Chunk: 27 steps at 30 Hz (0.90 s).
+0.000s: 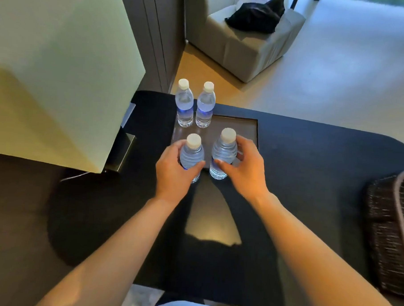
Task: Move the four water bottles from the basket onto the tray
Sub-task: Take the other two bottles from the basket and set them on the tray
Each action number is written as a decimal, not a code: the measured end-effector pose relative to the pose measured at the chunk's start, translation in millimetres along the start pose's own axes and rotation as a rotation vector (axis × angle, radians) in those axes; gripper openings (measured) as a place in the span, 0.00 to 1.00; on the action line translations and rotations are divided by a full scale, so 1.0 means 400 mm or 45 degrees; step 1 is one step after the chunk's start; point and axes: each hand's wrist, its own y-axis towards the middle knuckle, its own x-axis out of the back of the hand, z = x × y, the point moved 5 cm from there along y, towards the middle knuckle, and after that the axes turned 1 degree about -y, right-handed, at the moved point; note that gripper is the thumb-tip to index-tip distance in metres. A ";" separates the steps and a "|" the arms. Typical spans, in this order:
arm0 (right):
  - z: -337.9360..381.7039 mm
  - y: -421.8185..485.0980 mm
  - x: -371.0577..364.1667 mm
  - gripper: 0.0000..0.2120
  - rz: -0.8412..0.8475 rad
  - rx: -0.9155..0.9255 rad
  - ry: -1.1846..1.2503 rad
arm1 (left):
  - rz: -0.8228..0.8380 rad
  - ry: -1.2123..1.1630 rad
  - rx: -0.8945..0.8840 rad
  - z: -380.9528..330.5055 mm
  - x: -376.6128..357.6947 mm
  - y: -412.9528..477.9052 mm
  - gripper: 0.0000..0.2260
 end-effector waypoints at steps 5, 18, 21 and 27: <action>-0.027 0.087 -0.089 0.33 -0.062 -0.050 -0.016 | 0.038 0.050 -0.021 0.085 -0.005 0.112 0.28; -0.105 0.238 -0.217 0.32 -0.118 -0.082 -0.049 | 0.012 0.050 -0.002 0.194 -0.068 0.255 0.27; -0.120 0.250 -0.232 0.32 -0.118 -0.082 -0.051 | -0.011 0.052 0.010 0.210 -0.075 0.282 0.28; -0.138 0.262 -0.254 0.32 -0.132 -0.111 -0.033 | -0.018 0.035 0.016 0.223 -0.086 0.334 0.27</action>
